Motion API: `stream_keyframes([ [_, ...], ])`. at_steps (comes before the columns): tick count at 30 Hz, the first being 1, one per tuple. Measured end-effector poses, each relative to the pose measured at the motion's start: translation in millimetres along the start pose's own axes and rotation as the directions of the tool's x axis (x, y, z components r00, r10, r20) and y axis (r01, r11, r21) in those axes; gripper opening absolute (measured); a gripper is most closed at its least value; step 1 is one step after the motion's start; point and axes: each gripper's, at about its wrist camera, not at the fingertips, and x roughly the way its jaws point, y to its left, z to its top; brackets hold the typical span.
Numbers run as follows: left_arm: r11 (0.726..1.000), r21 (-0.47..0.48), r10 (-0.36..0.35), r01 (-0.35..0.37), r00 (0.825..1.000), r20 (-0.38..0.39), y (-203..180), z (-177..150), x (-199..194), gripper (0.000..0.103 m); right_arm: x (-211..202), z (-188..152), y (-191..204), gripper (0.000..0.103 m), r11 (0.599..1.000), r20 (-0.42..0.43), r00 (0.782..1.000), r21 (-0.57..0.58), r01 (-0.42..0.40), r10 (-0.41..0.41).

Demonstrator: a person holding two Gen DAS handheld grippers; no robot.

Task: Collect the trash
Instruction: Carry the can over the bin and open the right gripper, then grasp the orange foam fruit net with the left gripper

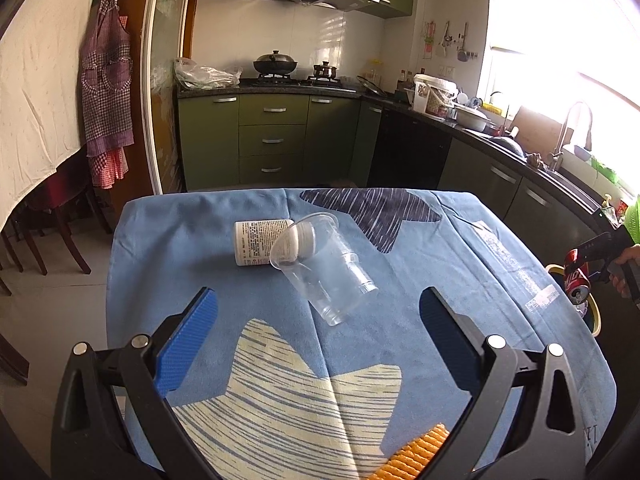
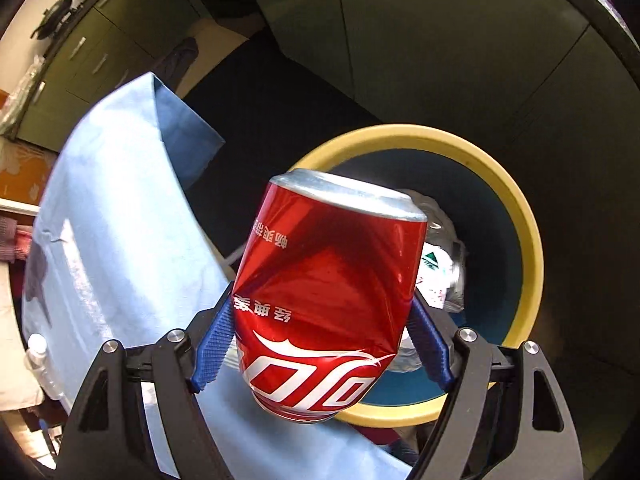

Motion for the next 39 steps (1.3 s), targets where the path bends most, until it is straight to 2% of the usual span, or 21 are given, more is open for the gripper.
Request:
stream_keyframes([
  [1, 1.0, -0.001, -0.001, 0.001, 1.0, -0.002, 0, 0, 0, 0.096, 3, -1, -4, 0.078, 1.0, -0.008, 1.0, 0.009, 0.001, -0.001],
  [3, 1.0, 0.003, 0.001, -0.001, 1.0, -0.003, 0, 0, 0, 0.096, 9, -2, -8, 0.085, 1.0, -0.037, 0.999, 0.007, 0.007, -0.006],
  [5, 1.0, 0.008, 0.003, -0.003, 1.0, 0.0, -1, 0, -1, 0.096, 9, -4, -10, 0.088, 1.0, -0.029, 1.0, 0.014, 0.011, -0.01],
  [10, 1.0, 0.016, 0.004, -0.004, 1.0, -0.006, -4, 0, 1, 0.096, -13, -13, -24, 0.088, 0.998, 0.004, 0.999, 0.031, -0.048, 0.048],
  [13, 1.0, 0.023, -0.001, 0.002, 1.0, -0.017, -7, -1, 2, 0.096, -31, -29, -30, 0.088, 0.994, 0.017, 0.994, 0.016, -0.107, 0.107],
  [16, 0.999, 0.04, -0.01, 0.013, 0.998, -0.054, -14, -2, 4, 0.096, -45, -51, -28, 0.088, 0.992, 0.04, 0.991, -0.031, -0.125, 0.126],
  [20, 0.996, 0.088, 0.042, -0.033, 0.994, -0.099, -28, -5, -2, 0.096, -63, -81, -31, 0.088, 0.989, 0.091, 0.989, -0.103, -0.106, 0.115],
  [26, 0.994, 0.086, 0.078, -0.062, 0.977, -0.2, -44, -12, -23, 0.096, -66, -113, -40, 0.088, 0.975, 0.15, 0.972, -0.158, -0.158, 0.181],
  [28, 0.994, 0.074, 0.092, -0.076, 0.965, -0.244, -50, -17, -29, 0.096, -62, -122, -39, 0.088, 0.964, 0.161, 0.962, -0.186, -0.19, 0.22],
  [30, 0.995, 0.041, 0.096, -0.087, 0.946, -0.308, -56, -25, -33, 0.096, -58, -130, -38, 0.088, 0.949, 0.164, 0.95, -0.22, -0.227, 0.265],
  [33, 0.996, -0.018, 0.069, -0.084, 0.908, -0.414, -65, -44, -32, 0.096, -48, -141, -36, 0.088, 0.925, 0.159, 0.932, -0.257, -0.279, 0.326],
  [37, 0.989, -0.041, 0.105, -0.145, 0.856, -0.505, -75, -67, -31, 0.096, -39, -151, -34, 0.088, 0.899, 0.143, 0.916, -0.298, -0.322, 0.375],
  [39, 0.983, -0.064, 0.114, -0.174, 0.839, -0.532, -76, -76, -30, 0.096, -36, -156, -33, 0.088, 0.884, 0.133, 0.907, -0.315, -0.344, 0.4],
])
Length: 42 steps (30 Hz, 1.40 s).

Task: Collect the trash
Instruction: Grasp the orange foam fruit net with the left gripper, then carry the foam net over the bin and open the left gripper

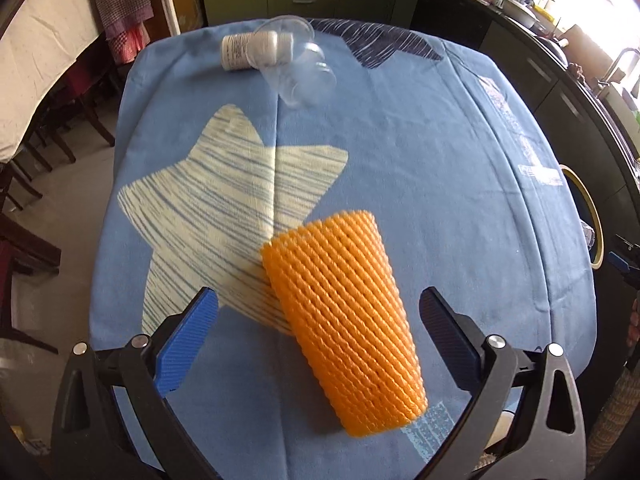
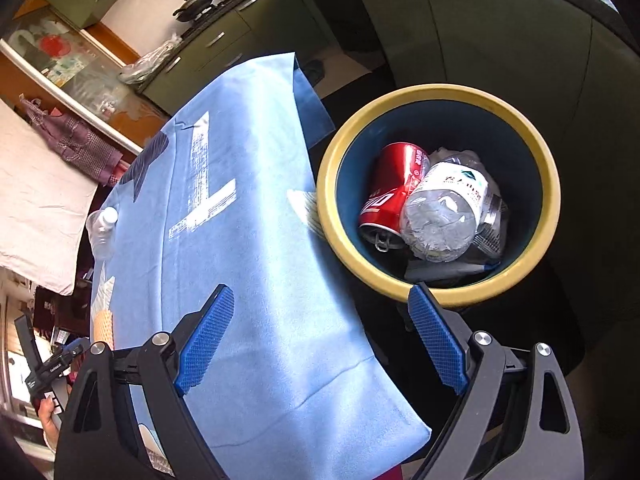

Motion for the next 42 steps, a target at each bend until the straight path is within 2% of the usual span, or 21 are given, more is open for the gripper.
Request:
stream_keyframes([
  [2, 0.999, -0.034, 0.008, -0.009, 0.999, -0.035, 0, -4, 6, 0.096, 1, -4, 2, 0.088, 1.0, -0.001, 1.0, -0.011, -0.024, 0.024],
  [5, 0.999, -0.044, -0.026, 0.022, 0.995, -0.092, -6, -8, 15, 0.096, -1, -10, 6, 0.088, 0.999, 0.008, 0.999, -0.035, -0.037, 0.038],
  [10, 1.0, -0.016, -0.012, 0.01, 0.995, -0.097, -15, -12, 20, 0.096, -7, -17, 7, 0.088, 0.998, 0.025, 0.998, -0.045, -0.054, 0.055],
  [11, 1.0, -0.007, -0.008, 0.007, 0.995, -0.097, -16, -12, 21, 0.093, -9, -18, 6, 0.088, 0.997, 0.028, 0.998, -0.045, -0.055, 0.056],
  [14, 1.0, 0.025, -0.006, 0.009, 0.994, -0.107, -20, -15, 24, 0.071, -12, -21, 4, 0.088, 0.998, 0.034, 0.998, -0.038, -0.057, 0.058],
  [19, 0.997, 0.072, -0.009, 0.015, 0.996, -0.089, -25, -17, 21, 0.056, -14, -22, 1, 0.088, 0.998, 0.037, 0.998, -0.028, -0.054, 0.055],
  [22, 0.993, 0.116, -0.017, 0.025, 0.998, -0.066, -29, -19, 14, 0.039, -14, -23, 3, 0.088, 0.998, 0.034, 0.998, -0.035, -0.057, 0.058],
  [25, 0.987, 0.16, -0.028, 0.031, 0.999, -0.024, -32, -19, 2, 0.017, -13, -24, 7, 0.088, 0.997, 0.03, 0.998, -0.044, -0.058, 0.06],
  [26, 0.985, 0.17, -0.037, 0.039, 0.999, -0.014, -32, -18, -2, 0.013, -14, -24, 8, 0.088, 0.997, 0.03, 0.998, -0.046, -0.058, 0.06],
  [30, 0.969, 0.232, -0.09, 0.081, 0.996, 0.026, -45, -15, -24, 0.012, -17, -25, 8, 0.088, 0.997, 0.037, 0.998, -0.047, -0.059, 0.06],
  [33, 0.947, 0.303, -0.129, 0.11, 0.991, 0.046, -65, -10, -41, 0.012, -23, -26, 4, 0.088, 0.998, 0.05, 0.997, -0.036, -0.055, 0.057],
  [35, 0.921, 0.373, -0.149, 0.116, 0.987, 0.063, -89, -6, -53, 0.012, -30, -27, -2, 0.088, 0.998, 0.066, 0.997, -0.025, -0.05, 0.051],
  [38, 0.861, 0.483, -0.21, 0.16, 0.976, 0.051, -136, -2, -66, 0.012, -45, -31, -16, 0.088, 1.0, 0.101, 0.994, 0.0, -0.03, 0.03],
  [42, 0.758, 0.603, -0.305, 0.25, 0.952, -0.012, -211, 6, -73, 0.012, -67, -44, -47, 0.089, 0.998, 0.144, 0.99, 0.056, -0.002, -0.006],
])
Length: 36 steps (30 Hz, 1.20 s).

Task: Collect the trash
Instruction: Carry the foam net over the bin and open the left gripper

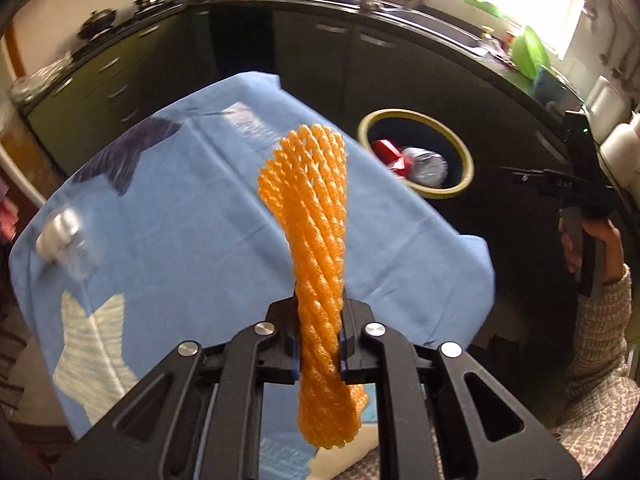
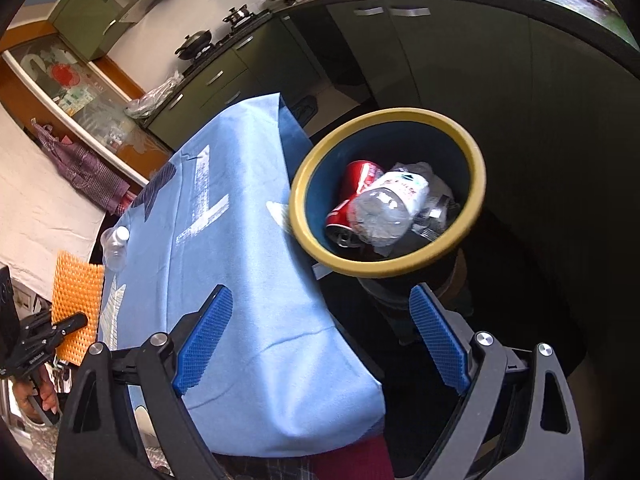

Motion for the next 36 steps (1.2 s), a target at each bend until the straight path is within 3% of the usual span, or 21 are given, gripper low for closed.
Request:
stream_keyframes([
  [4, 0.99, 0.101, -0.097, 0.098, 0.995, -0.019, -53, 66, 35, 0.013, -15, -17, -38, 0.089, 0.997, 0.015, 1.0, 0.07, 0.013, -0.014],
  [8, 0.971, 0.121, -0.191, 0.206, 0.973, -0.128, -94, 131, 98, 0.017, -22, -36, -73, 0.089, 0.99, 0.013, 1.0, 0.138, 0.018, -0.02],
  [12, 0.969, 0.203, -0.112, 0.142, 0.982, -0.151, -126, 180, 162, 0.017, -27, -52, -105, 0.089, 0.979, 0.012, 1.0, 0.203, 0.022, -0.025],
  [19, 0.971, 0.229, -0.012, 0.07, 0.97, -0.244, -149, 220, 259, 0.018, -21, -66, -151, 0.089, 0.955, -0.008, 1.0, 0.297, 0.022, -0.02],
  [22, 0.971, 0.229, -0.002, 0.063, 0.966, -0.257, -155, 228, 283, 0.029, -13, -68, -159, 0.089, 0.951, -0.023, 1.0, 0.309, 0.013, -0.007],
  [23, 0.971, 0.231, 0.002, 0.059, 0.967, -0.254, -156, 230, 287, 0.04, -10, -68, -161, 0.09, 0.951, -0.028, 1.0, 0.31, 0.01, -0.001],
  [29, 0.969, 0.241, -0.006, 0.061, 0.974, -0.225, -157, 231, 274, 0.052, -5, -69, -162, 0.09, 0.952, -0.04, 0.999, 0.307, 0.0, 0.013],
  [32, 0.971, 0.216, -0.066, 0.107, 0.98, -0.189, -147, 226, 246, 0.054, -6, -70, -162, 0.09, 0.952, -0.035, 0.999, 0.307, -0.003, 0.015],
  [36, 0.966, 0.185, -0.167, 0.179, 0.983, -0.08, -124, 202, 187, 0.066, -8, -70, -151, 0.09, 0.958, -0.03, 0.999, 0.288, -0.014, 0.024],
])
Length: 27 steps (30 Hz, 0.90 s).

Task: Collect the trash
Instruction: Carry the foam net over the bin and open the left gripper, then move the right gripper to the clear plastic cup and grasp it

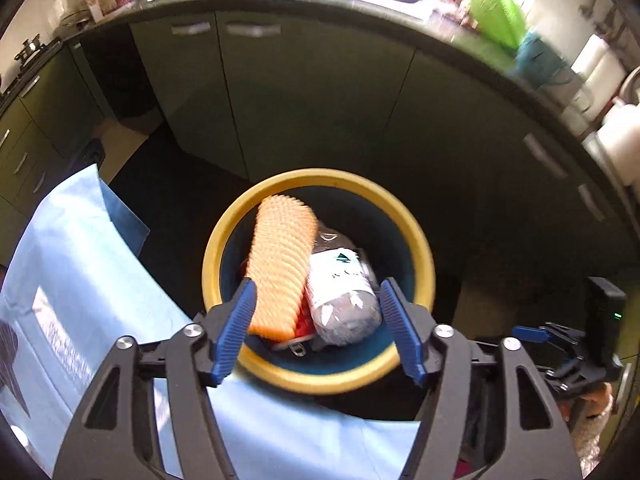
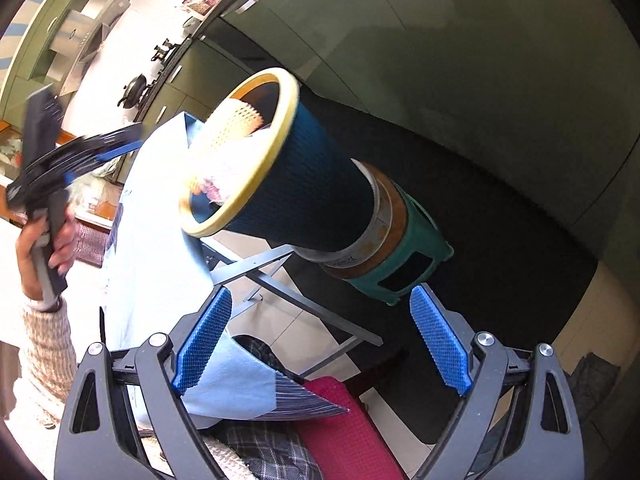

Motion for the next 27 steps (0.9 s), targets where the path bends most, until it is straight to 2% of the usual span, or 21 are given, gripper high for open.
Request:
stream_keyframes([
  [2, 0.999, -0.011, -0.044, 0.045, 0.997, 0.068, 4, -24, -33, 0.072, -1, -2, 11, 0.09, 1.0, -0.003, 1.0, -0.023, -0.002, 0.002],
  [5, 0.999, -0.019, -0.044, 0.048, 0.981, 0.19, 20, -73, -83, 0.078, -2, -3, 33, 0.09, 0.998, -0.007, 1.0, -0.068, 0.0, -0.001],
  [10, 0.995, -0.096, 0.064, -0.033, 0.936, 0.347, 60, -173, -154, 0.085, 7, -5, 97, 0.09, 0.979, -0.04, 0.999, -0.205, 0.006, -0.015],
  [13, 0.978, -0.172, 0.181, -0.12, 0.898, 0.402, 95, -237, -188, 0.088, 25, -6, 156, 0.09, 0.947, -0.08, 0.997, -0.321, -0.003, -0.024],
  [17, 0.923, -0.31, 0.354, -0.227, 0.819, 0.452, 149, -311, -236, 0.092, 63, -16, 259, 0.09, 0.863, -0.143, 0.99, -0.5, -0.066, -0.008],
  [18, 0.9, -0.357, 0.401, -0.249, 0.792, 0.46, 166, -326, -245, 0.093, 74, -21, 290, 0.09, 0.833, -0.168, 0.986, -0.546, -0.092, -0.001],
  [20, 0.835, -0.469, 0.509, -0.287, 0.726, 0.462, 203, -356, -263, 0.093, 96, -33, 353, 0.09, 0.771, -0.212, 0.977, -0.62, -0.145, 0.013],
  [21, 0.8, -0.522, 0.555, -0.297, 0.697, 0.454, 220, -366, -268, 0.093, 105, -39, 379, 0.09, 0.744, -0.228, 0.973, -0.647, -0.167, 0.019],
  [22, 0.75, -0.587, 0.608, -0.304, 0.665, 0.433, 238, -380, -274, 0.093, 114, -48, 406, 0.09, 0.719, -0.238, 0.971, -0.671, -0.179, 0.02],
  [23, 0.706, -0.645, 0.644, -0.293, 0.645, 0.411, 256, -394, -279, 0.093, 124, -54, 430, 0.09, 0.701, -0.24, 0.971, -0.69, -0.181, 0.015],
  [25, 0.631, -0.735, 0.686, -0.248, 0.62, 0.38, 282, -421, -288, 0.093, 144, -67, 478, 0.09, 0.666, -0.255, 0.967, -0.72, -0.198, 0.012],
  [27, 0.548, -0.809, 0.732, -0.211, 0.588, 0.343, 297, -449, -297, 0.093, 168, -82, 524, 0.09, 0.631, -0.288, 0.958, -0.743, -0.224, 0.002],
])
